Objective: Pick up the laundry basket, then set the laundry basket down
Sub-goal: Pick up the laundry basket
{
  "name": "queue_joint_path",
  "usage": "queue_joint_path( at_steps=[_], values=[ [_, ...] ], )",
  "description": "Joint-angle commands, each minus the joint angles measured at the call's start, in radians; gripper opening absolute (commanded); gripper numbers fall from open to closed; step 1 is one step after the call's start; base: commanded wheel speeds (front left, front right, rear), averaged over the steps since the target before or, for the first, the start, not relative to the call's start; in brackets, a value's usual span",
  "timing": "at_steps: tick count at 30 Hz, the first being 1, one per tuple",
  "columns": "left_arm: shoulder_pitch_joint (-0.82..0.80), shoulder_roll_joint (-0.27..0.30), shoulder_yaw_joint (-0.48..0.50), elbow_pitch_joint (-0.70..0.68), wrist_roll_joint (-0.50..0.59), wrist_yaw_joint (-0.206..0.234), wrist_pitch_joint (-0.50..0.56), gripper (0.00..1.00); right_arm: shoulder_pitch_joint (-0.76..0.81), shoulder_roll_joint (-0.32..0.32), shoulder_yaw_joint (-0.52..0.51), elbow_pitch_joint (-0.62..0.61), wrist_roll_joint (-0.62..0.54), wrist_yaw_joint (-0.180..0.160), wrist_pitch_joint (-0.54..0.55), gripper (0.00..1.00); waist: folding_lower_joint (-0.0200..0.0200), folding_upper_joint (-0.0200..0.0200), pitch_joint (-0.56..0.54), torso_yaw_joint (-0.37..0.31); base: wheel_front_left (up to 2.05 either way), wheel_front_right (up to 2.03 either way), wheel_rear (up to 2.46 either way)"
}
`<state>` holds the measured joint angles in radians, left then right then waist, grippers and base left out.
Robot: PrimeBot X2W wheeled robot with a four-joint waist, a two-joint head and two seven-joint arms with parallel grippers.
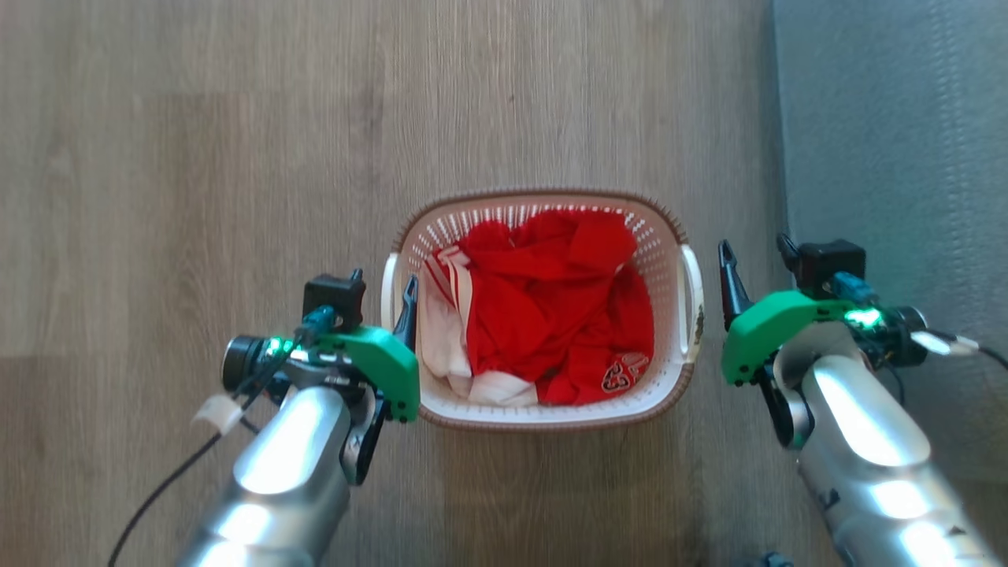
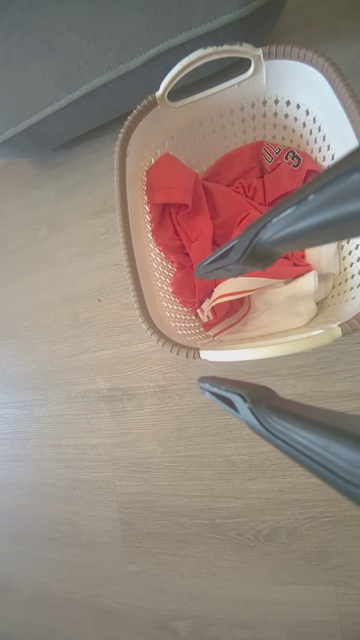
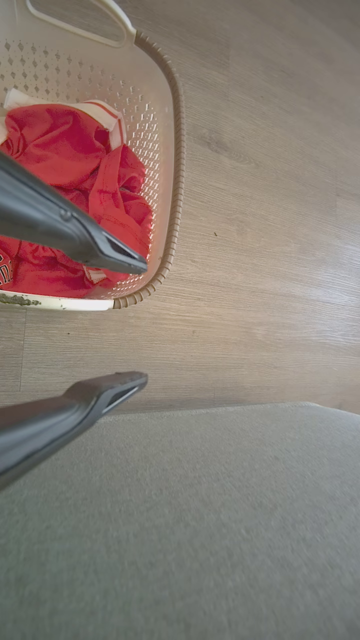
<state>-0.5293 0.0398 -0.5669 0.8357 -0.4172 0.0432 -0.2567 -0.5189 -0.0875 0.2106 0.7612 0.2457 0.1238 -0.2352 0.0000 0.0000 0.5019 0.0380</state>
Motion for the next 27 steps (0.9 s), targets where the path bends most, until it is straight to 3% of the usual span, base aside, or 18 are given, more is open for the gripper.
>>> queue_joint_path(
  at_steps=[1,13,27],
  values=[
    [-0.03,0.01,0.015,-0.005,-0.007,-0.002,-0.005,1.0,-0.013,-0.007,0.03,-0.001,0.008,0.007,0.003,1.0,0.0,0.0,0.045,0.0,0.0,0.0,0.0],
    [-0.182,0.01,-0.102,0.16,-0.089,-0.007,-0.005,1.0,-0.166,-0.003,0.159,0.209,0.112,0.007,0.068,1.0,0.0,0.0,0.191,-0.003,0.0,0.0,0.0],
    [-0.276,0.01,-0.239,0.312,-0.181,-0.042,0.003,1.0,-0.239,0.01,0.245,0.297,0.189,0.007,0.062,1.0,0.0,0.0,0.271,-0.005,0.0,0.0,0.0]
  ],
)
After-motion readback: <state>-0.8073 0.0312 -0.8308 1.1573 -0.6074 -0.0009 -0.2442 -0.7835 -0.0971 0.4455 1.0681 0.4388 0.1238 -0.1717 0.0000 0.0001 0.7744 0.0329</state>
